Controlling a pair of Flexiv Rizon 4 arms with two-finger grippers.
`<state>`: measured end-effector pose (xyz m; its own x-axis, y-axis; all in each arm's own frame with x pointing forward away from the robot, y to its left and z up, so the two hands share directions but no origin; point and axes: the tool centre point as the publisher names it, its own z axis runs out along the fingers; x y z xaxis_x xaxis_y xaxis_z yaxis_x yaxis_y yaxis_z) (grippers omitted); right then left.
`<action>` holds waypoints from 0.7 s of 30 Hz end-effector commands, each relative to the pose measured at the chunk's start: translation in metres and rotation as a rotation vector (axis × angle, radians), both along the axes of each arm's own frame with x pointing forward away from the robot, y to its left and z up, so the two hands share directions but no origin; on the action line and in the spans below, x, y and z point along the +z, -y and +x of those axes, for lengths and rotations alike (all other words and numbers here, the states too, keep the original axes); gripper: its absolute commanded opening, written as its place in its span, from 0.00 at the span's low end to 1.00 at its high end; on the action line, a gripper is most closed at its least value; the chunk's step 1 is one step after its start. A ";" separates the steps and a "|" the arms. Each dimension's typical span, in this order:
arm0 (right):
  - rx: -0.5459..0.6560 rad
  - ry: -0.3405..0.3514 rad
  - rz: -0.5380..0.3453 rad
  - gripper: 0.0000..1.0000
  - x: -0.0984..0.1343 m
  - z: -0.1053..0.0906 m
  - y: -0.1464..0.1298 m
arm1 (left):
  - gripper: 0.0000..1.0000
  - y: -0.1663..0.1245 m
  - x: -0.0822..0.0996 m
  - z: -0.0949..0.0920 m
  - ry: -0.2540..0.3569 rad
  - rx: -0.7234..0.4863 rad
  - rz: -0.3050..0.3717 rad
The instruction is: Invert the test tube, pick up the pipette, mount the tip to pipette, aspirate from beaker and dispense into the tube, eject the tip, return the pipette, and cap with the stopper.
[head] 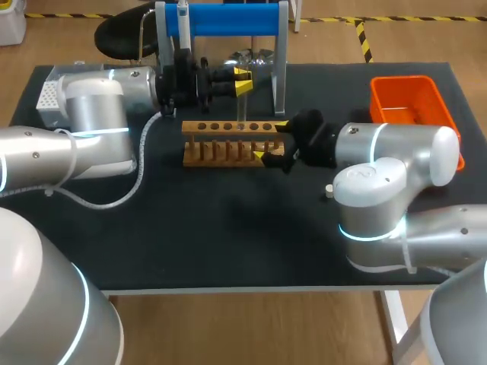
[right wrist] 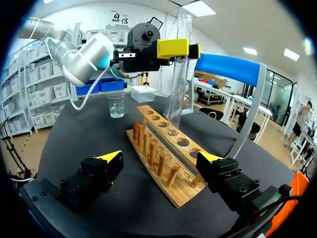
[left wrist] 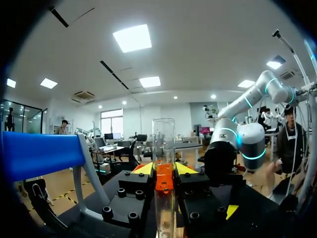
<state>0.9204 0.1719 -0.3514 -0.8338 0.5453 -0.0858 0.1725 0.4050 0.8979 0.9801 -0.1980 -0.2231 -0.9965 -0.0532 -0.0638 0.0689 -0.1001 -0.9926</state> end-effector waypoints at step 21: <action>0.001 -0.003 -0.003 1.00 0.001 0.000 0.000 | 0.00 -0.002 -0.011 0.003 -0.058 -0.016 0.156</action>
